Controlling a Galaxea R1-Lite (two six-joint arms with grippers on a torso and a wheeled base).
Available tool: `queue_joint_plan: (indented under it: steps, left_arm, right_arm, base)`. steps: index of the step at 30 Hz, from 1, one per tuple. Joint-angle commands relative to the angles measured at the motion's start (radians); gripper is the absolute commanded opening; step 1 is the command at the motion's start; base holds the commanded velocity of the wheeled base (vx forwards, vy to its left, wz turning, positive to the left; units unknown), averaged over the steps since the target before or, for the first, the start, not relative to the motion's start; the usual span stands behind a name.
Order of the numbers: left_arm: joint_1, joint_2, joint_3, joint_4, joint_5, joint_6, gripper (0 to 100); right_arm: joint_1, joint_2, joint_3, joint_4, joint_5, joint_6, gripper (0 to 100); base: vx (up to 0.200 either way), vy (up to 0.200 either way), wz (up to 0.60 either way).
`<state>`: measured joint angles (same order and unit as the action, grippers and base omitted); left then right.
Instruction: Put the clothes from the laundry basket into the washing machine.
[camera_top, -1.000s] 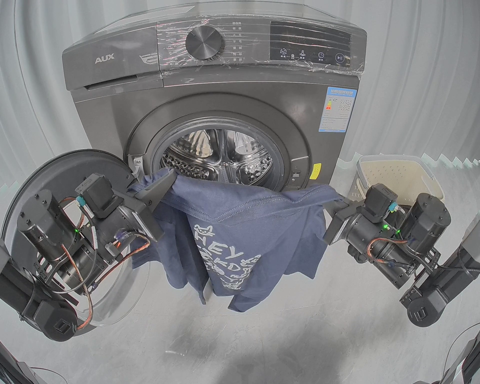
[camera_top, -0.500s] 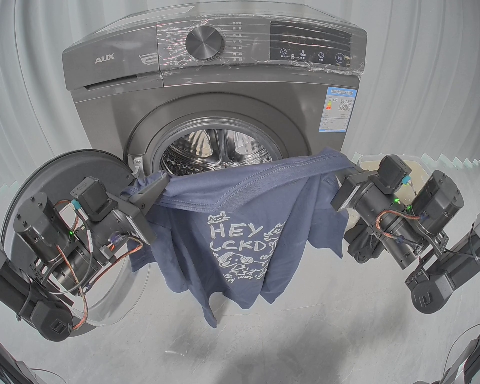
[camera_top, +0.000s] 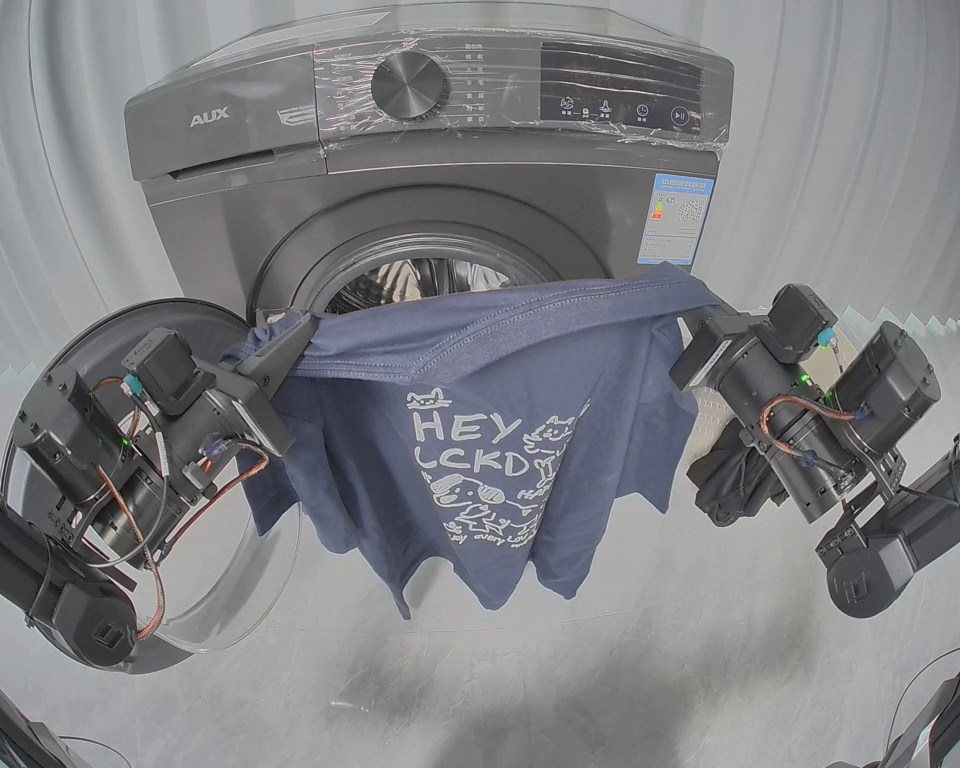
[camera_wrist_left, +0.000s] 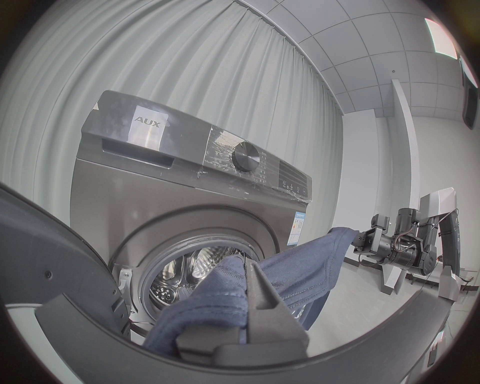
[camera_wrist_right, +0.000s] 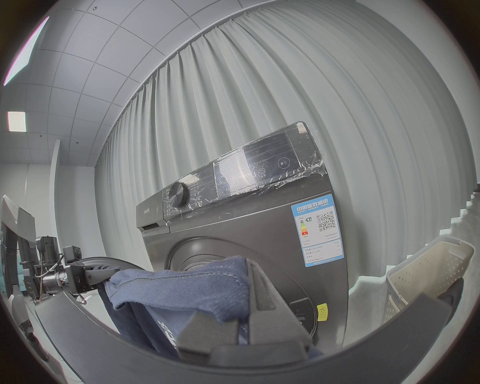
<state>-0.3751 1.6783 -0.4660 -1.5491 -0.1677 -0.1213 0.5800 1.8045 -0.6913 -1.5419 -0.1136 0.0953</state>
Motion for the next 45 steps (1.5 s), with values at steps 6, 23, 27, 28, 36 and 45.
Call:
queue_joint_plan:
  steps: [6, 23, 27, 28, 36, 45]
  left_arm:
    - [0.002, -0.012, -0.017, 0.0, 0.004, -0.001, 0]
    - [-0.047, 0.008, -0.013, 0.001, 0.013, -0.009, 0]
    - [-0.11, 0.06, -0.034, 0.001, 0.057, -0.012, 0]
    - [-0.142, 0.067, -0.063, 0.003, 0.083, -0.014, 0]
    - [-0.186, 0.107, -0.123, 0.003, 0.111, -0.023, 0]
    - [-0.185, 0.146, -0.204, 0.004, 0.126, -0.023, 0]
  right_arm:
    - [0.014, -0.004, -0.013, 0.002, -0.011, 0.0, 0]
    - [0.017, 0.006, 0.016, 0.006, -0.009, 0.003, 0]
    - [0.035, 0.03, 0.058, 0.0, -0.009, 0.006, 0]
    - [0.044, 0.044, 0.079, 0.0, -0.009, 0.017, 0]
    - [0.055, 0.133, 0.138, 0.0, 0.005, 0.034, 0]
    - [0.136, 0.188, 0.24, 0.0, 0.005, 0.044, 100]
  base:
    - [0.0, 0.0, 0.0]
    - [0.0, 0.0, 0.0]
    - [0.0, 0.0, 0.0]
    - [0.0, 0.0, 0.0]
    - [0.0, 0.0, 0.0]
    - [0.0, 0.0, 0.0]
